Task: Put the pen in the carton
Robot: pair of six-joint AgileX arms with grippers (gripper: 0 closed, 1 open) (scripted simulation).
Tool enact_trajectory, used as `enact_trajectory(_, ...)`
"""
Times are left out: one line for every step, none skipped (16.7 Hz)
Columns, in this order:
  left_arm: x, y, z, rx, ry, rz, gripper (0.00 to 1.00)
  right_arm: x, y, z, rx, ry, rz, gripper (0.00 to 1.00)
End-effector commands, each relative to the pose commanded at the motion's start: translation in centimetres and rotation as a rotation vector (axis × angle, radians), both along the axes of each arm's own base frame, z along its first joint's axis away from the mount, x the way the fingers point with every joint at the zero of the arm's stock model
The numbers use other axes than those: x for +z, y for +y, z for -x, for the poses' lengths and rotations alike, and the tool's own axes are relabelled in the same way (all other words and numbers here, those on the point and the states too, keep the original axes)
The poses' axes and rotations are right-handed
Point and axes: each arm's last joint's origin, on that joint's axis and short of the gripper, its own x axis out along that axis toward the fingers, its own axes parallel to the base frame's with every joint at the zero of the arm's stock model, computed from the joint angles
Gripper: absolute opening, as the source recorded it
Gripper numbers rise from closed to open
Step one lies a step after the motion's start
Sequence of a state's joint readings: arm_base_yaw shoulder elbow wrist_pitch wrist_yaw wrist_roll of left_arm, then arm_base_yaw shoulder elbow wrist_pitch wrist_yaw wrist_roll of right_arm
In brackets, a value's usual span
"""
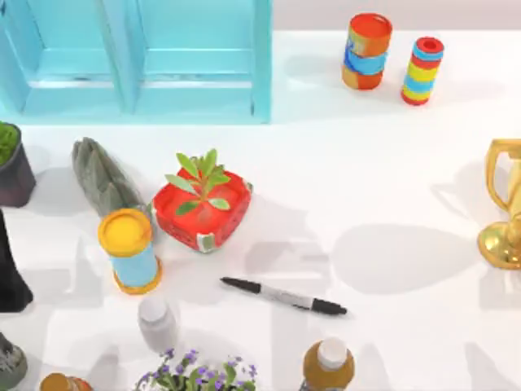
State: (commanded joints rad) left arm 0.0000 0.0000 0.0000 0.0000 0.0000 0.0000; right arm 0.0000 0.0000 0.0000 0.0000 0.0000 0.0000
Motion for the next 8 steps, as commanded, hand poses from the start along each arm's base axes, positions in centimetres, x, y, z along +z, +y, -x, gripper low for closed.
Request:
enact_trajectory(0.0,0.0,0.0,0.000,0.000,0.000,1.00,0.0,0.0,0.0,0.000,0.000,0.000,1.00)
enact_trajectory(0.0,0.0,0.0,0.000,0.000,0.000,1.00,0.0,0.0,0.0,0.000,0.000,0.000,1.00)
enact_trajectory(0.0,0.0,0.0,0.000,0.000,0.000,1.00,0.2,0.1,0.0,0.010,0.008,0.001,1.00)
enact_trajectory(0.0,0.0,0.0,0.000,0.000,0.000,1.00,0.6,0.3,0.0,0.030,0.023,0.003,1.00)
enact_trajectory(0.0,0.0,0.0,0.000,0.000,0.000,1.00,1.2,0.6,0.0,0.058,0.046,0.007,1.00)
enact_trajectory(0.0,0.0,0.0,0.000,0.000,0.000,1.00,2.0,0.9,-0.1,0.093,0.075,0.014,1.00)
enact_trajectory(0.0,0.0,0.0,0.000,0.000,0.000,1.00,3.0,1.4,-0.2,0.133,0.110,0.023,1.00)
enact_trajectory(0.0,0.0,0.0,0.000,0.000,0.000,1.00,4.2,1.9,-0.4,0.177,0.150,0.037,1.00)
